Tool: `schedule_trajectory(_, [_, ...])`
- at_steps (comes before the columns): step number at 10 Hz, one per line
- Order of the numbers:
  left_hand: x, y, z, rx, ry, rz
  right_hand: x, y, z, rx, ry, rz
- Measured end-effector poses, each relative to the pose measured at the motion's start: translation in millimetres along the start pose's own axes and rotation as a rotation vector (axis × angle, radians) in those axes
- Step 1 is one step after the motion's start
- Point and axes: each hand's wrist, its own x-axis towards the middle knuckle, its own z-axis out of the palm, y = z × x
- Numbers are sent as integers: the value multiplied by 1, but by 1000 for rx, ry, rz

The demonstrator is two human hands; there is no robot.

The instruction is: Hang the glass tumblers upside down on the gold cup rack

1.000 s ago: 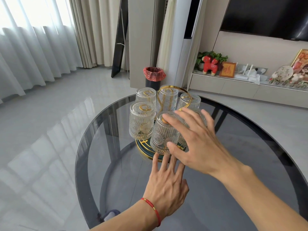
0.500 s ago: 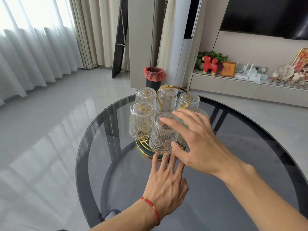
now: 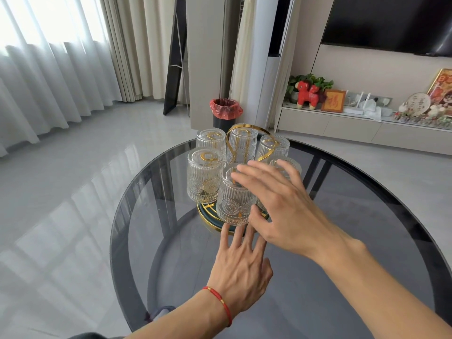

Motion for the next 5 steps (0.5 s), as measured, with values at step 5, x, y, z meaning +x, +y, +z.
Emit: schedule_trajectory(5, [-31, -1, -25, -229, 29, 59, -23, -4, -3, 110, 169, 51])
